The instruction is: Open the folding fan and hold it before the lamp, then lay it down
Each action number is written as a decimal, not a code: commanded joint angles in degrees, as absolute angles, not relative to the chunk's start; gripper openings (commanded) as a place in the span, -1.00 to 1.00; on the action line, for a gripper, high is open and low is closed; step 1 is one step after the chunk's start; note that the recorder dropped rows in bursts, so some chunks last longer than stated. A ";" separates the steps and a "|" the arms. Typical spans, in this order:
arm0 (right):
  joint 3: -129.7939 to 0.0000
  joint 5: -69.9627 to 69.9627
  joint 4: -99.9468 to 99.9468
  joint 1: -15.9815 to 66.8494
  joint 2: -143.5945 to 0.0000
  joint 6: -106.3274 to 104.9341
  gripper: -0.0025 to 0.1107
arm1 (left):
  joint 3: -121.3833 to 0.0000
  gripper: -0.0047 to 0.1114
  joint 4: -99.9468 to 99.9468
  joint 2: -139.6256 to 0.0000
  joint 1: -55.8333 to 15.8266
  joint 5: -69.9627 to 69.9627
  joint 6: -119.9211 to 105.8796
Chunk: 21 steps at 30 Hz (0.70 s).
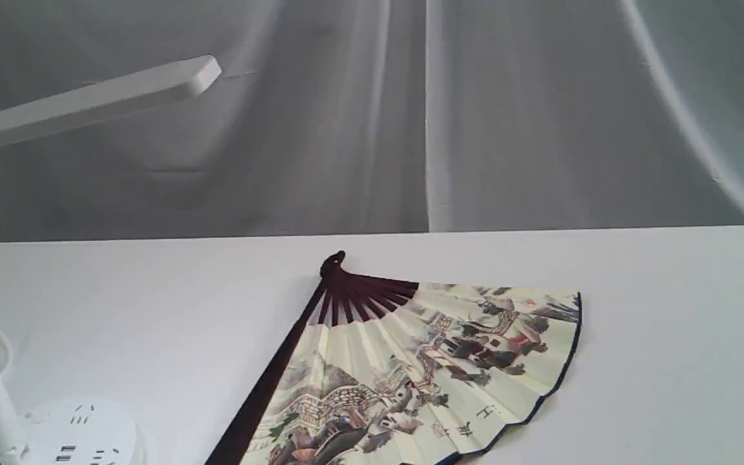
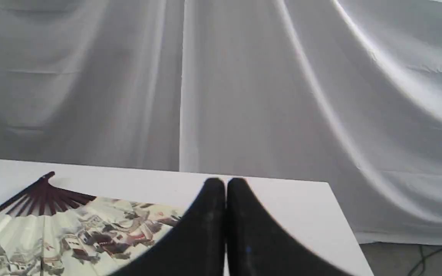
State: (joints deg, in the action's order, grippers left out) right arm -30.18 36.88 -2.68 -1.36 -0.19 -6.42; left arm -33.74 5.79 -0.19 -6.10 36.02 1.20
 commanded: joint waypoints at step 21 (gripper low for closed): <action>-7.94 16.48 -8.18 -1.17 0.00 -5.72 -0.96 | -4.50 -0.92 7.10 0.00 -6.28 5.03 0.00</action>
